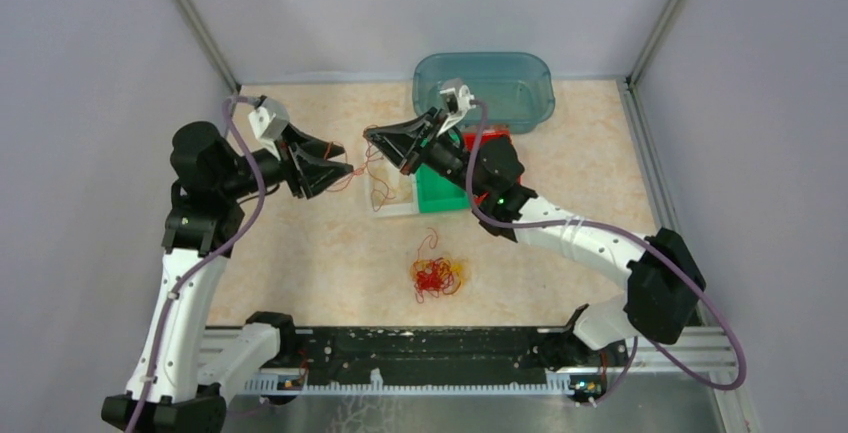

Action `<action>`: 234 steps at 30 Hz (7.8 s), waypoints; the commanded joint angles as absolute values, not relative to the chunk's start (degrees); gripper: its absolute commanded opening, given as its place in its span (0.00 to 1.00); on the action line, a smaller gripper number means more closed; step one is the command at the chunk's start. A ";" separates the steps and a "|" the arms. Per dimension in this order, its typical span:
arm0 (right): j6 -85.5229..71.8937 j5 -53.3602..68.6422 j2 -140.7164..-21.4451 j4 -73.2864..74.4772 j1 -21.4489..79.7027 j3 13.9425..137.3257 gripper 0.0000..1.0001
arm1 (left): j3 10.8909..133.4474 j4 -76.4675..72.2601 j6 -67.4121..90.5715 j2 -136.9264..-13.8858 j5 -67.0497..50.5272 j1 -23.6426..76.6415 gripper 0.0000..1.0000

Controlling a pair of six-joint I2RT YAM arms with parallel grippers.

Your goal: Untangle the cables

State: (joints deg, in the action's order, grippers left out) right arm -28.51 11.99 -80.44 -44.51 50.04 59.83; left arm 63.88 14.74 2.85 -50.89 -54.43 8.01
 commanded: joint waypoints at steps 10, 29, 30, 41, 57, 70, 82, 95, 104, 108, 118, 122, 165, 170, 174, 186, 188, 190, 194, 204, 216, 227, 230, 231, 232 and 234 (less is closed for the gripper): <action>-34.87 13.90 -77.85 -42.98 41.05 66.12 0.00 | 75.22 36.73 -12.80 -57.26 -59.28 8.19 0.99; -28.35 10.89 -61.91 -29.44 20.04 66.51 0.00 | 78.22 37.91 -17.41 -57.24 -48.80 8.14 0.99; -27.53 10.84 -61.84 -29.02 19.90 66.06 0.00 | 78.18 38.13 -17.59 -57.10 -48.86 8.09 0.99; -20.09 7.27 -59.79 -26.49 19.80 60.14 0.00 | 77.44 39.75 -20.05 -55.31 -48.86 8.09 0.99; -16.52 2.72 -60.34 -25.83 19.00 56.86 0.00 | 75.96 40.18 -22.10 -54.07 -48.85 8.10 0.99; -15.40 0.18 -60.12 -24.69 15.64 57.83 0.00 | 75.65 39.56 -22.06 -54.00 -49.35 8.13 0.99; -12.86 0.89 -64.93 -27.47 15.60 54.06 0.00 | 75.90 39.72 -22.05 -53.81 -49.53 8.13 0.99; -14.26 3.20 -76.44 -30.42 15.64 53.66 0.00 | 76.02 40.36 -22.84 -54.11 -49.35 8.16 0.99; -17.10 2.25 -84.44 -28.74 18.60 52.28 0.00 | 76.27 40.35 -22.87 -54.59 -49.47 8.12 0.99; -18.77 -3.51 -87.22 -23.45 19.67 53.52 0.00 | 76.04 40.37 -22.94 -54.82 -49.42 8.15 0.99; -22.33 -9.05 -93.03 -17.10 21.92 53.28 0.00 | 75.99 40.84 -24.05 -54.31 -49.13 8.14 0.99; -24.69 -8.24 -94.22 -17.56 22.32 52.25 0.00 | 75.90 40.88 -24.00 -54.38 -49.36 8.17 0.99; -25.00 5.59 -49.89 1.33 24.59 41.79 0.99 | 77.11 42.62 -23.11 -55.50 -48.22 8.09 0.99; -24.78 9.17 -47.60 1.79 27.72 38.06 0.89 | 76.37 42.39 -23.03 -55.39 -48.32 8.13 0.99; -24.07 5.05 -51.00 1.27 36.14 37.53 0.83 | 76.12 42.14 -22.79 -55.63 -48.49 8.13 0.99; -26.16 1.03 -66.14 -7.56 49.80 33.75 0.66 | 76.47 42.98 -22.74 -55.38 -47.90 8.13 0.99; -26.20 1.13 -67.61 -8.14 50.17 32.86 0.63 | 76.41 42.98 -22.83 -55.32 -47.85 8.14 0.99; -26.39 1.71 -68.36 -9.99 50.11 31.74 0.61 | 76.33 43.04 -22.93 -55.31 -47.95 8.12 0.99; -27.04 4.67 -70.92 -12.68 50.10 31.53 0.59 | 75.91 43.06 -23.12 -55.21 -47.98 8.13 0.99; -29.38 7.37 -77.41 -17.15 50.21 32.93 0.40 | 73.60 42.98 -23.54 -53.75 -47.58 8.11 0.99; -28.59 7.44 -79.11 -15.16 50.26 39.31 0.36 | 72.61 43.15 -24.31 -53.43 -48.30 8.13 0.99; -29.32 5.75 -80.22 -9.57 51.89 41.50 0.56 | 72.44 43.85 -26.04 -53.15 -48.06 8.11 0.99; -29.64 5.38 -79.81 -8.14 52.96 41.01 0.59 | 72.44 43.79 -25.78 -53.56 -48.57 8.22 0.99; -29.96 5.74 -80.23 -8.17 53.06 40.92 0.58 | 72.36 43.67 -25.68 -53.54 -48.63 8.14 0.99; -30.37 6.24 -80.84 -8.77 53.16 40.88 0.57 | 72.33 43.54 -25.54 -53.53 -48.76 8.14 0.99; -31.29 7.44 -82.35 -10.85 53.32 40.99 0.53 | 72.22 43.30 -25.37 -53.57 -48.91 8.16 0.99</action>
State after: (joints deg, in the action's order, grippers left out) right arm -29.76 6.44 -81.56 -8.14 52.51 38.81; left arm 72.82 42.94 -25.15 -53.69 -47.59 8.01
